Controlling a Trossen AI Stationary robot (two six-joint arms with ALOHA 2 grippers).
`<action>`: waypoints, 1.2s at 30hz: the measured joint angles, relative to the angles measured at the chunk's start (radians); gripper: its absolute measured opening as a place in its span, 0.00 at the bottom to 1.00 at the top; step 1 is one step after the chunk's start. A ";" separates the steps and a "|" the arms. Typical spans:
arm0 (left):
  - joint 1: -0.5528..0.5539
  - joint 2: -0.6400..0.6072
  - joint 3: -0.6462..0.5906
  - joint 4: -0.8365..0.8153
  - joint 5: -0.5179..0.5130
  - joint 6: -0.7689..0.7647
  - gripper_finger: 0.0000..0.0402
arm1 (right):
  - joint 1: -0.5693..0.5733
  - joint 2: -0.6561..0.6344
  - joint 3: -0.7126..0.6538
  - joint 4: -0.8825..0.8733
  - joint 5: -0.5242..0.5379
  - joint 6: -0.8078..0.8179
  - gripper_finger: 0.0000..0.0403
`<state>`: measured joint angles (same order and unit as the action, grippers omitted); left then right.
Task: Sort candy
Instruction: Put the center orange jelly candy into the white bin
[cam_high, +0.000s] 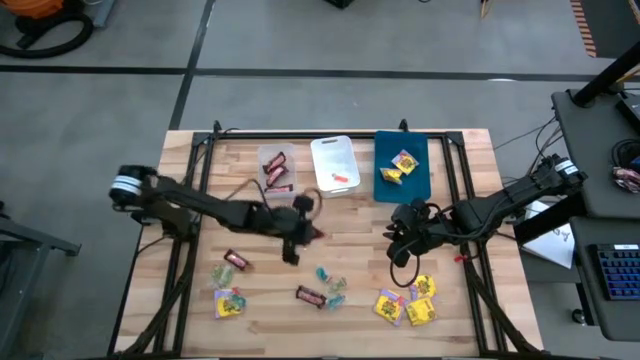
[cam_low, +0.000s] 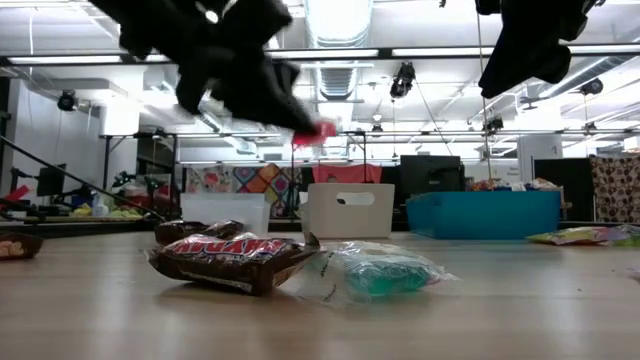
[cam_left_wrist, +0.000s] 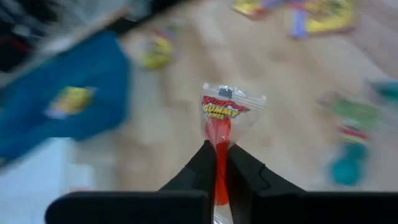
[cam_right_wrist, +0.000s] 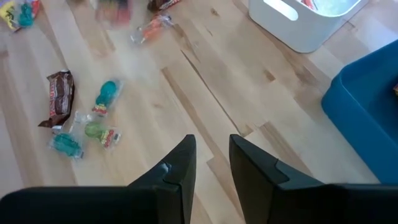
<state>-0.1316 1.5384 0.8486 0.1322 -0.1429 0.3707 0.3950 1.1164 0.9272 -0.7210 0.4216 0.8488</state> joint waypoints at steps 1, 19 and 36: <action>0.021 -0.025 0.000 -0.003 -0.009 0.010 0.01 | 0.000 0.000 0.000 0.002 0.001 -0.002 0.22; 0.489 0.116 0.192 -0.035 0.057 -0.116 0.00 | 0.000 0.000 0.000 0.001 0.078 -0.023 0.22; 0.534 0.312 0.357 -0.159 0.057 -0.084 0.00 | 0.000 0.000 0.000 0.000 0.078 -0.029 0.22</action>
<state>0.4023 1.8507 1.2055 -0.0265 -0.0860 0.2863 0.3946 1.1164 0.9272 -0.7208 0.4995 0.8196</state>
